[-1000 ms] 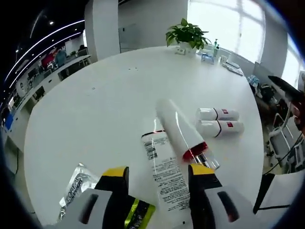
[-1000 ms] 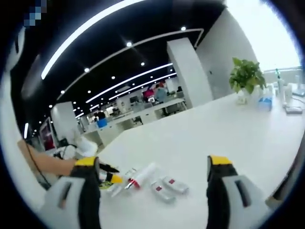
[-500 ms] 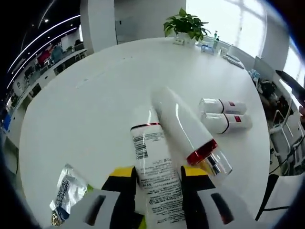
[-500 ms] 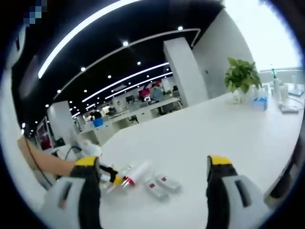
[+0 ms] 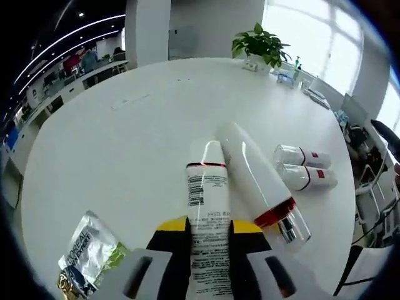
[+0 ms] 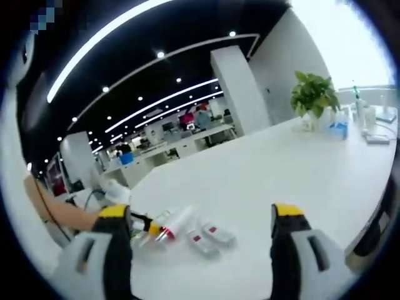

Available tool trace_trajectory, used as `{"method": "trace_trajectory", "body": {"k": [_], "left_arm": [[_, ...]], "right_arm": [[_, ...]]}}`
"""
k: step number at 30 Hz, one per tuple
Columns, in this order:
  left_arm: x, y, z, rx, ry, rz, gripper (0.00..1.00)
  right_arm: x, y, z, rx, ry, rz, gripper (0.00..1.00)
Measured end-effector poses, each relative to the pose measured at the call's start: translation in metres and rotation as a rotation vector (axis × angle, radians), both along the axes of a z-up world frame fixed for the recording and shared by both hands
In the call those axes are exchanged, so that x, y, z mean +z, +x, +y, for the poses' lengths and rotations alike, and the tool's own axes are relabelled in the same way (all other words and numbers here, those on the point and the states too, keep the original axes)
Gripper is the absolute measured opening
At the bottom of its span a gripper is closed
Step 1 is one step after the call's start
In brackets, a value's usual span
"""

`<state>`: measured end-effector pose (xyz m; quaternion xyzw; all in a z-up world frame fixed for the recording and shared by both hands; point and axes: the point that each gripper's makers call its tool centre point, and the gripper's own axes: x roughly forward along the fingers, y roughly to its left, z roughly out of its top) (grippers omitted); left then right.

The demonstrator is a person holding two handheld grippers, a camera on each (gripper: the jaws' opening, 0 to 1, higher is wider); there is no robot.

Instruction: Arrange the skincare products in the storage area until every visible bottle or jar stands upright without overlapping.

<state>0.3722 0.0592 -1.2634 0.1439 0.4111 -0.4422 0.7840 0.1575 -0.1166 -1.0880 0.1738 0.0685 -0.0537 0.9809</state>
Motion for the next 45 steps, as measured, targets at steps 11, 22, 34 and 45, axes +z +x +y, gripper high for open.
{"method": "trace_trajectory", "body": {"k": [11, 22, 34, 45], "left_arm": [[0.012, 0.002, 0.003, 0.096, -0.134, 0.114, 0.08], [0.068, 0.010, 0.012, 0.208, -0.429, 0.193, 0.08], [0.192, -0.051, 0.028, 0.073, -0.863, 0.209, 0.08], [0.220, -0.098, 0.048, -0.080, -1.015, 0.218, 0.09]], "right_arm": [[0.007, 0.004, 0.005, 0.033, -0.013, -0.004, 0.91], [0.011, 0.030, 0.037, 0.150, -0.028, -0.002, 0.90], [0.048, 0.100, 0.124, 0.429, 0.090, -0.094, 0.83], [0.062, 0.134, 0.183, 0.635, 0.270, -0.110, 0.81]]}}
